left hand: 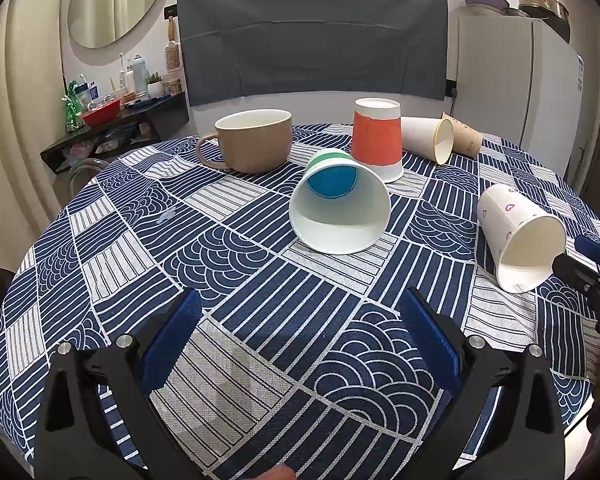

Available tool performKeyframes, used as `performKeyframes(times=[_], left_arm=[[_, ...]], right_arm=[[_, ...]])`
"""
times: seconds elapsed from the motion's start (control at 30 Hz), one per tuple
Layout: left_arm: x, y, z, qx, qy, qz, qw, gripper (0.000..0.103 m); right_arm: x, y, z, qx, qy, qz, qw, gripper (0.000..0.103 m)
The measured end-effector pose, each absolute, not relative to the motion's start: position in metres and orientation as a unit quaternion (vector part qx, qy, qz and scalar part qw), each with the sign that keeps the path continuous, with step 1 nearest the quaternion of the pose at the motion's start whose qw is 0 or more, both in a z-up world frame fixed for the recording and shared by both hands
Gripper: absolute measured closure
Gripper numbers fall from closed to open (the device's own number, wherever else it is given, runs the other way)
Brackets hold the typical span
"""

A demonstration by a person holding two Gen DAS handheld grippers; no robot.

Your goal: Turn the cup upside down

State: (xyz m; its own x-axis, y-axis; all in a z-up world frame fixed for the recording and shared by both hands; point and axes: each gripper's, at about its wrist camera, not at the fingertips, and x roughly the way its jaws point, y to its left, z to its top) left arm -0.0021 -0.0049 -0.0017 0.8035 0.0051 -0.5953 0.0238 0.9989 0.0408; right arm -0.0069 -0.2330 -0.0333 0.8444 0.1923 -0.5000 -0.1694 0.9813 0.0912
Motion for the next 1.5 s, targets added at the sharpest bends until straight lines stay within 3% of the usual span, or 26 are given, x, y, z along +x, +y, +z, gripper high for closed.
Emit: performKeyframes(times=[0.37, 0.4, 0.43, 0.5, 0.53, 0.63, 0.73, 1.5], left_arm=[[-0.002, -0.005, -0.001, 0.024, 0.312, -0.007, 0.95, 0.006], [-0.002, -0.005, -0.001, 0.024, 0.312, -0.008, 0.95, 0.006], [-0.002, -0.005, -0.001, 0.025, 0.313, -0.008, 0.95, 0.006], [-0.003, -0.004, -0.001, 0.027, 0.313, -0.009, 0.949, 0.006], [-0.003, -0.004, -0.001, 0.027, 0.313, -0.008, 0.949, 0.006], [-0.003, -0.004, -0.001, 0.027, 0.313, -0.008, 0.949, 0.006], [-0.004, -0.004, -0.001, 0.027, 0.311, -0.008, 0.95, 0.006], [-0.004, 0.009, 0.0, -0.007, 0.309, -0.01, 0.951, 0.006]], right_arm=[[-0.004, -0.211, -0.031, -0.039, 0.275, 0.07, 0.958, 0.012], [-0.004, -0.21, -0.031, -0.042, 0.276, 0.069, 0.958, 0.023], [-0.002, -0.208, -0.031, -0.042, 0.284, 0.071, 0.955, 0.042], [0.004, -0.208, -0.031, -0.027, 0.305, 0.091, 0.948, 0.05], [0.005, -0.208, -0.031, -0.017, 0.308, 0.105, 0.945, 0.065], [0.008, -0.208, -0.03, -0.001, 0.309, 0.113, 0.944, 0.09], [0.01, -0.207, -0.031, 0.008, 0.311, 0.116, 0.943, 0.099], [-0.04, -0.14, -0.035, -0.079, 0.29, 0.178, 0.937, 0.099]])
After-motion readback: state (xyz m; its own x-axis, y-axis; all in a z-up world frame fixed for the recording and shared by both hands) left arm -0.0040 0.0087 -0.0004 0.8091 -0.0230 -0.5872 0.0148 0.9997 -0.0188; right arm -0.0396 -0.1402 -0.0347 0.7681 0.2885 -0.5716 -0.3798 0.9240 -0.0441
